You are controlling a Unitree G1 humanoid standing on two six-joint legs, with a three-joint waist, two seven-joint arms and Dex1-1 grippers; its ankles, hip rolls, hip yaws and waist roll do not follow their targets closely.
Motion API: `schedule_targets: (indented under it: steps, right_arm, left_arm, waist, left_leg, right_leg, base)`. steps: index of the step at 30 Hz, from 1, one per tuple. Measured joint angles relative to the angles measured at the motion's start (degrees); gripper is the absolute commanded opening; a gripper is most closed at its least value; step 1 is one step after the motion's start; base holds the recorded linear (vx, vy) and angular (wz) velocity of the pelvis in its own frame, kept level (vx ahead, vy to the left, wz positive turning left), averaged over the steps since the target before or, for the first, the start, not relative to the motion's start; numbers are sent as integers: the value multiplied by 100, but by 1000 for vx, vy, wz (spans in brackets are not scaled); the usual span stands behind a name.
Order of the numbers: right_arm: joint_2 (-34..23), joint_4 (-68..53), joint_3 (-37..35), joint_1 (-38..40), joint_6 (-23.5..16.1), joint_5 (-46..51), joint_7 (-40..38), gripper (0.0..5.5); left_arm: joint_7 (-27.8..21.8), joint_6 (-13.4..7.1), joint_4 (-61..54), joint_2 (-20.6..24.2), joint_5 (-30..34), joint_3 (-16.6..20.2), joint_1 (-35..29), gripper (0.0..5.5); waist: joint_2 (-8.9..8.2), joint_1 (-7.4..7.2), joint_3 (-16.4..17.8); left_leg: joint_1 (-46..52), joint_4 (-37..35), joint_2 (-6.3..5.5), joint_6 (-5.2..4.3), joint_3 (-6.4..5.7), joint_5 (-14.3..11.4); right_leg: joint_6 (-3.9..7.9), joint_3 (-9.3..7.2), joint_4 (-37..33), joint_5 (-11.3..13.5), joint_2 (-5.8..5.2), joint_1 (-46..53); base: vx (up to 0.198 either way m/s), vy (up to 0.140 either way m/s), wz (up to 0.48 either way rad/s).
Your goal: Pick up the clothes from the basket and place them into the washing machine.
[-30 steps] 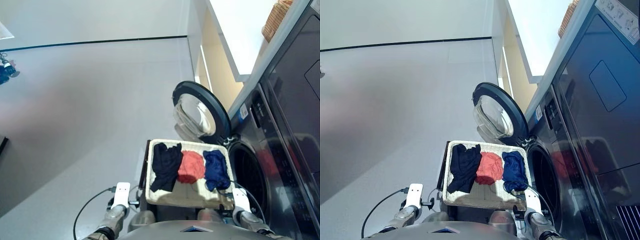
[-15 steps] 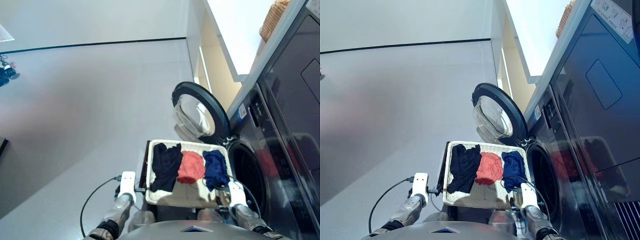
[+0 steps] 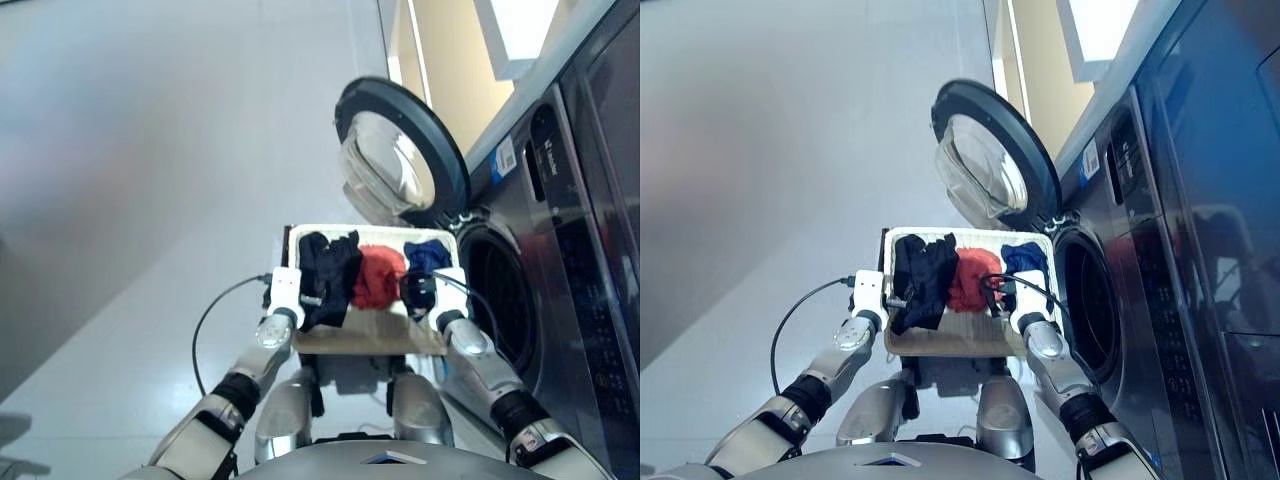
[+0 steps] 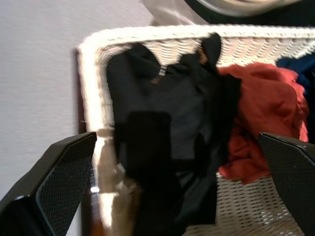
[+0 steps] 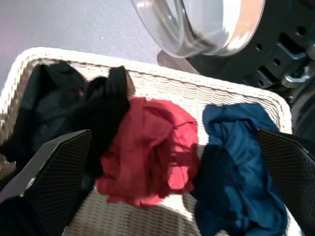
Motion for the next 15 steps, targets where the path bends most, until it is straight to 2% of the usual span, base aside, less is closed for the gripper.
schedule_targets:
  steps: [1, 3, 7, 9, 11, 15]
  right_arm:
    - [-9, -147, 103, -129, -9, 22, -67, 550]
    - [23, -349, 246, -425, -76, 40, -139, 550]
    - [18, -869, 576, -809, -105, 100, -189, 550]
    - [-14, -1252, 677, -945, -176, 89, -228, 550]
    - [-3, -1396, 751, -1109, -200, 84, -245, 550]
    - [-15, -1653, 822, -1270, -207, 82, -283, 550]
  left_arm:
    - [66, -12, 18, -14, -23, 8, -164, 550]
    - [202, -19, 149, -25, -167, 4, -582, 550]
    - [410, -59, 152, 55, -220, 8, -885, 550]
    - [571, -80, 290, 71, -223, 31, -1063, 550]
    - [696, -81, 333, 70, -227, 123, -1151, 550]
    - [900, -82, 549, 53, -227, 278, -1334, 550]
  waist:
    - [-83, -17, 107]
    - [-203, -78, 342]
    - [-398, -82, 459]
    - [-428, -115, 460]
    - [-441, -124, 463]
    - [-474, -138, 473]
  left_leg:
    - [-187, 133, -15, 2, 24, 2]
    - [-517, 297, 0, 13, -20, 8]
    - [-1041, 655, -2, 13, -10, -11]
    - [-1461, 1028, 36, 5, -49, -113]
    - [-1847, 1363, 80, -29, -91, -175]
    - [-2441, 1812, 240, -106, -178, -285]
  right_leg:
    - [12, 36, 256, -69, 2, -264]
    - [-14, 69, 730, -222, 4, -720]
    - [-30, 374, 1738, -609, 2, -1587]
    - [-69, 403, 2339, -845, -14, -2081]
    - [-119, 459, 2746, -958, 14, -2493]
    - [-206, 471, 3150, -1036, 120, -3078]
  base:
    - [-198, -39, -79]
    - [-176, -28, 62]
    - [-120, -51, 9]
    - [-97, -35, 173]
    - [-75, -21, 95]
    - [-53, -21, -24]
